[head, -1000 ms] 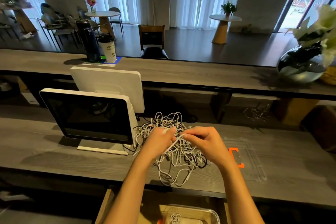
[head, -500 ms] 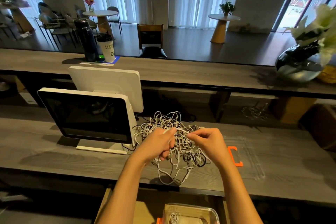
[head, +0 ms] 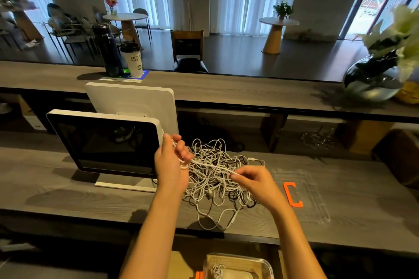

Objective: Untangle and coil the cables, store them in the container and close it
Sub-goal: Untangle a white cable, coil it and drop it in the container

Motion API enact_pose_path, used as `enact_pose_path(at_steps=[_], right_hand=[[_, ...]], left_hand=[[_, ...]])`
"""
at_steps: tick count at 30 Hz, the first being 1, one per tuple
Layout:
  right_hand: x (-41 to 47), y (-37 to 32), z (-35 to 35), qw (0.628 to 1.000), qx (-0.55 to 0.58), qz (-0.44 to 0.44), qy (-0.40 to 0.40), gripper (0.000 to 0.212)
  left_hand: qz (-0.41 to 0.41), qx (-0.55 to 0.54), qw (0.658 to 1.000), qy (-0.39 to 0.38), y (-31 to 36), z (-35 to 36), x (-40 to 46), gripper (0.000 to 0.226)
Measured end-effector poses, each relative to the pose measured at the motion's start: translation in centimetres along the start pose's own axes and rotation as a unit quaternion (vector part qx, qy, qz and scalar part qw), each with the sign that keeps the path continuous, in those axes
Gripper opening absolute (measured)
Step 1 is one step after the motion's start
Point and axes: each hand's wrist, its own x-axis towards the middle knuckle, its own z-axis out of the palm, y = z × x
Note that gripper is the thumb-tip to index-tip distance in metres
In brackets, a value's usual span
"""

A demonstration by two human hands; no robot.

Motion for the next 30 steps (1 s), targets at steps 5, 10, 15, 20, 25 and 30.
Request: enact_pose_path(at_steps=[5, 10, 15, 20, 25, 30], right_hand=[[-0.5, -1.2, -0.1, 0.997, 0.064, -0.033, -0.016, 0.013], [0.5, -2.9, 0.3, 0.991, 0.071, -0.098, 0.051, 0.016], [1.2, -2.2, 1.0, 0.987, 0.076, -0.046, 0.134, 0.007], [1.5, -1.4, 1.7, 0.985, 0.087, 0.003, 0.15, 0.006], [1.2, -0.8, 0.9, 0.985, 0.075, 0.032, 0.153, 0.015], [1.0, -0.5, 0.4, 0.985, 0.063, 0.031, 0.155, 0.014]], left_hand=[[0.151, 0.555, 0.818, 0.001, -0.6, -1.3, 0.6, 0.038], [0.014, 0.578, 0.8, -0.158, -1.9, -0.2, -0.5, 0.052], [-0.194, 0.452, 0.805, -0.333, -1.3, -0.2, -1.9, 0.075], [-0.179, 0.514, 0.731, -0.411, -1.5, 0.0, -2.4, 0.043], [0.069, 0.601, 0.771, -0.2, -1.6, -0.5, -0.8, 0.048], [0.03, 0.33, 0.941, -0.074, -1.4, -0.7, 0.3, 0.041]])
